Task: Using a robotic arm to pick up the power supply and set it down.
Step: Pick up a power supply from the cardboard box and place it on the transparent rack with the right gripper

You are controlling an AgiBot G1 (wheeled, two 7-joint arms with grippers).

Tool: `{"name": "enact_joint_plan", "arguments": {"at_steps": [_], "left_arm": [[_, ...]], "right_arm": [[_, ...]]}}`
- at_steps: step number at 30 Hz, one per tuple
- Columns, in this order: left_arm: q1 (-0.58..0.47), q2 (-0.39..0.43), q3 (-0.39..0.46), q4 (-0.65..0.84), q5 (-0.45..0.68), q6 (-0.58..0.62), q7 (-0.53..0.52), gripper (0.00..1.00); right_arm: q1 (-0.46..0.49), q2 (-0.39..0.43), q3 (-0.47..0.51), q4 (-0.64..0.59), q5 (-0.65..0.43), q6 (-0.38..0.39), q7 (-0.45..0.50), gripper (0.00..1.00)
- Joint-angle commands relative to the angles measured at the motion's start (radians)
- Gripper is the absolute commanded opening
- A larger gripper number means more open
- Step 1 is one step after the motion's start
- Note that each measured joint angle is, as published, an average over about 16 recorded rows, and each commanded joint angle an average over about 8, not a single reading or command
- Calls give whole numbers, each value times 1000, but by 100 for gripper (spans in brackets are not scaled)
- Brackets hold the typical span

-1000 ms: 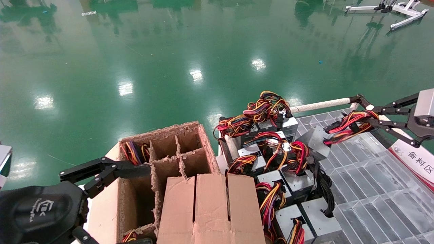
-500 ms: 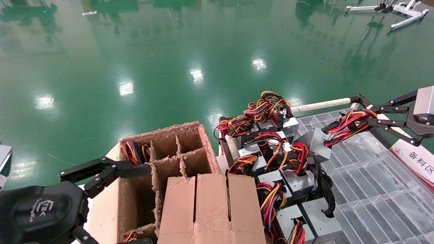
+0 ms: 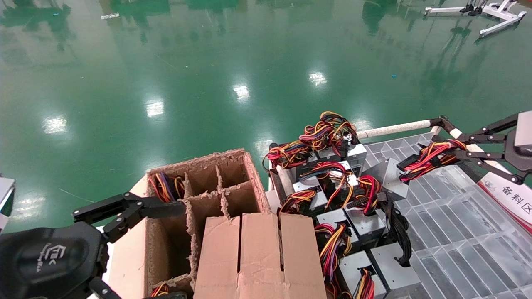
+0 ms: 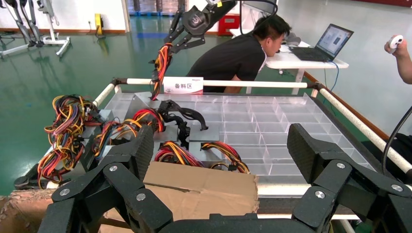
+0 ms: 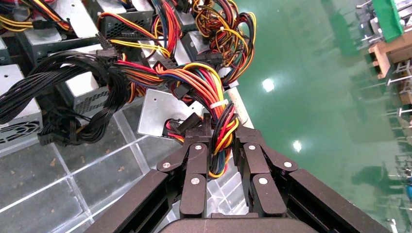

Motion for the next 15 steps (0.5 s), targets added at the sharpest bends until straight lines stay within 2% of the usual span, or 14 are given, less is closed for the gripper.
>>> {"name": "enact_joint_plan", "arguments": {"at_steps": [1, 15], "left_arm": [[0, 0, 0, 0, 0, 0, 0, 100], [0, 0, 0, 0, 0, 0, 0, 100]], "right_arm": [[0, 4, -2, 7, -3, -4, 5, 0], [-21, 13, -1, 78, 1, -11, 40, 0]]}}
